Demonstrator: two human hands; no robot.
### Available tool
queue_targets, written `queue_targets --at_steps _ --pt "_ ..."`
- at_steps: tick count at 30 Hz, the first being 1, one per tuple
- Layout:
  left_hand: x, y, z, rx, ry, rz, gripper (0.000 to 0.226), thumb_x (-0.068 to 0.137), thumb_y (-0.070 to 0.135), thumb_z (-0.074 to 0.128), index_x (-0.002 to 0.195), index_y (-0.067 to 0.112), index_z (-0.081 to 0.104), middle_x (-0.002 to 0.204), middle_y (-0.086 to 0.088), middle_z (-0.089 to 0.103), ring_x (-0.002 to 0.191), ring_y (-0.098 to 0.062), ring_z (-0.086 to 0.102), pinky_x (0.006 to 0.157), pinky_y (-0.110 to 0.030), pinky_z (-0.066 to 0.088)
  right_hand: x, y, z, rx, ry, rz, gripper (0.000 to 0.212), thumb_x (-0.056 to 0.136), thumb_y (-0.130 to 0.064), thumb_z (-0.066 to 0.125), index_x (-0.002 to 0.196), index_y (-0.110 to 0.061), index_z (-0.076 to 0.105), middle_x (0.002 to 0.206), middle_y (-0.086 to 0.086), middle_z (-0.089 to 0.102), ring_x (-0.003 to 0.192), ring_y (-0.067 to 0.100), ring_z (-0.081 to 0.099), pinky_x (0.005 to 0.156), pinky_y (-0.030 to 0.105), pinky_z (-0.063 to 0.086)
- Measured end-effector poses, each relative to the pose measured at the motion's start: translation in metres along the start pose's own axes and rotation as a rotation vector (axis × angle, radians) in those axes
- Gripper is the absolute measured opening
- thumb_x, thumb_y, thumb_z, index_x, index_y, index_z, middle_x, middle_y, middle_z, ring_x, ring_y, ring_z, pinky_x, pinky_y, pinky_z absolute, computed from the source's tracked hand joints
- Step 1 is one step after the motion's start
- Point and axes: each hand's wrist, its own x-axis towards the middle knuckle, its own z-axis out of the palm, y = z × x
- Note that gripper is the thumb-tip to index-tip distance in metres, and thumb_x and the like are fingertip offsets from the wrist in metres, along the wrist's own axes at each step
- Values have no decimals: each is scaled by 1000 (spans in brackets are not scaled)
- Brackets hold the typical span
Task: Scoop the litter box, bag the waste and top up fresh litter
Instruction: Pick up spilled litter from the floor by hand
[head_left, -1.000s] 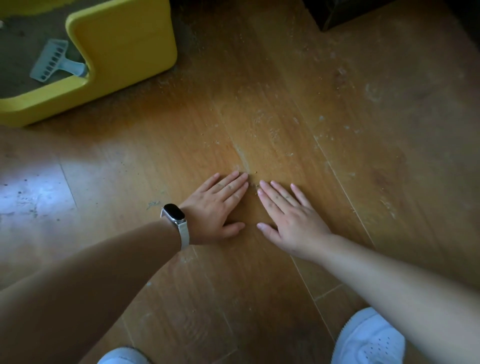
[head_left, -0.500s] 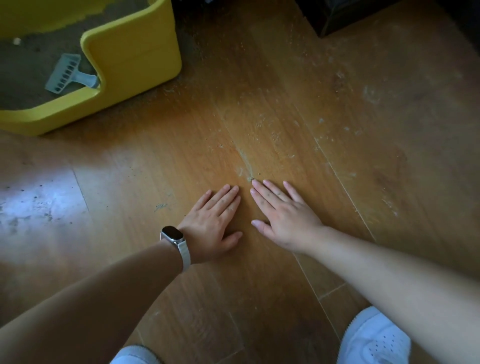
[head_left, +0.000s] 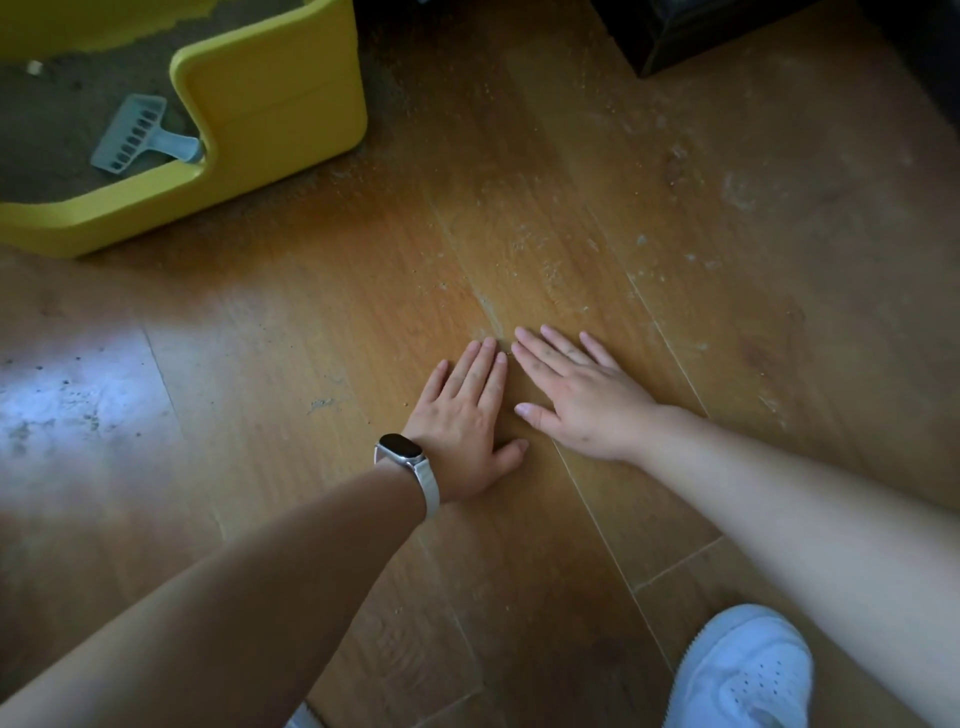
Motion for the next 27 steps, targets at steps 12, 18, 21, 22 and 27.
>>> queue_targets --at_steps 12,18,21,22,27 --pt "-12 -41 -4 -31 0 146 86 91 57 35 156 17 -6 163 2 -8 150 -13 -12 123 -41 2 -11 3 8 145 332 27 44 98 -29 47 138 -11 51 145 4 47 135 24 40 114 43 31" --pt "-17 -25 -22 -572 389 -121 48 90 33 54 135 14 53 131 -3 59 118 -19 56 101 -35 45 15 -15 -7 204 444 114 26 93 -25 59 112 -9 66 106 5 59 102 28 55 91 41 44" --pt "-8 -14 -41 -1144 395 -565 19 93 25 55 108 21 66 102 3 70 94 -14 65 90 -38 55 28 -25 -13 223 425 98 24 94 -28 59 107 -10 66 103 3 58 101 23 53 89 37 44" --pt "-3 -14 -46 -1328 412 -671 16 93 23 54 101 19 67 96 1 71 90 -17 66 89 -41 55 30 -28 -13 230 425 89 22 93 -28 60 104 -10 66 101 3 58 100 23 53 86 35 44" --pt "12 -25 -60 -1960 366 -807 27 100 22 42 103 5 62 92 -10 71 84 -20 70 84 -32 52 32 -28 -5 269 457 102 16 89 -23 66 91 -8 68 91 5 58 91 26 56 75 30 42"
